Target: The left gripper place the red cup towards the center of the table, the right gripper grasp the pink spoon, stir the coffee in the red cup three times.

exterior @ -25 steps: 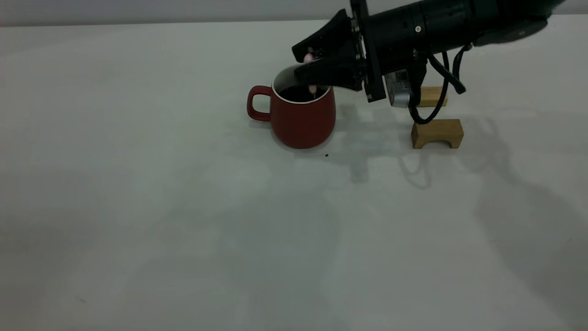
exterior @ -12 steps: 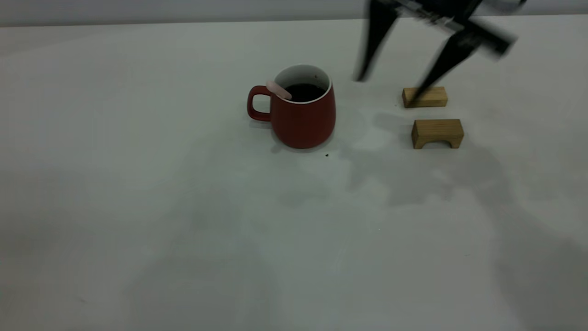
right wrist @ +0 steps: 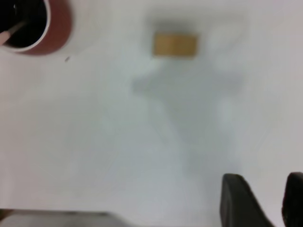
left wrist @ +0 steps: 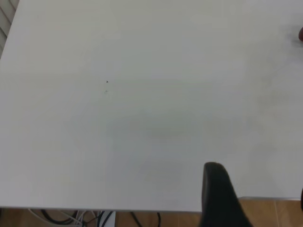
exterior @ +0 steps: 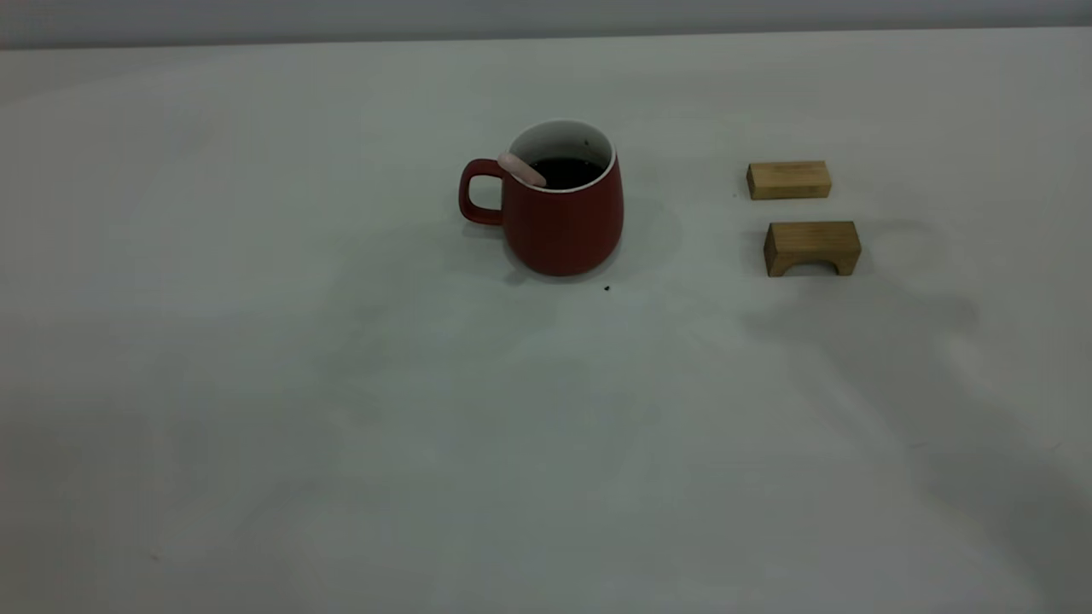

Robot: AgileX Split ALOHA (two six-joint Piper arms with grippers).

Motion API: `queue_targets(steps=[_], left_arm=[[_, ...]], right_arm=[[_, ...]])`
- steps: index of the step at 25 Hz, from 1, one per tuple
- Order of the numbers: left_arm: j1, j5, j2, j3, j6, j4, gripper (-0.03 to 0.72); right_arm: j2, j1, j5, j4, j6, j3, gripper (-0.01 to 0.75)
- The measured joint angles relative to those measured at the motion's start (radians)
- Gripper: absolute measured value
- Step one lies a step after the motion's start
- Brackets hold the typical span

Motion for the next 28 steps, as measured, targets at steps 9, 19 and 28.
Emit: queue_targets(steps=[9,19,28], left_arm=[[0.0,0.0,0.0,0.0,0.0,0.0,0.478],[0.0,0.0,0.0,0.0,0.0,0.0,0.478],[0.0,0.0,0.0,0.0,0.0,0.0,0.478]], right_arm=[[-0.47,0.0,0.019,-0.128,-0.142,0.132,0.187],[-1.082,-0.134,0.019,-0.049,-0.139,0.431,0.192],[-1.546,-0.302,0.014,-0.047,-0.14,0.73,0.205]])
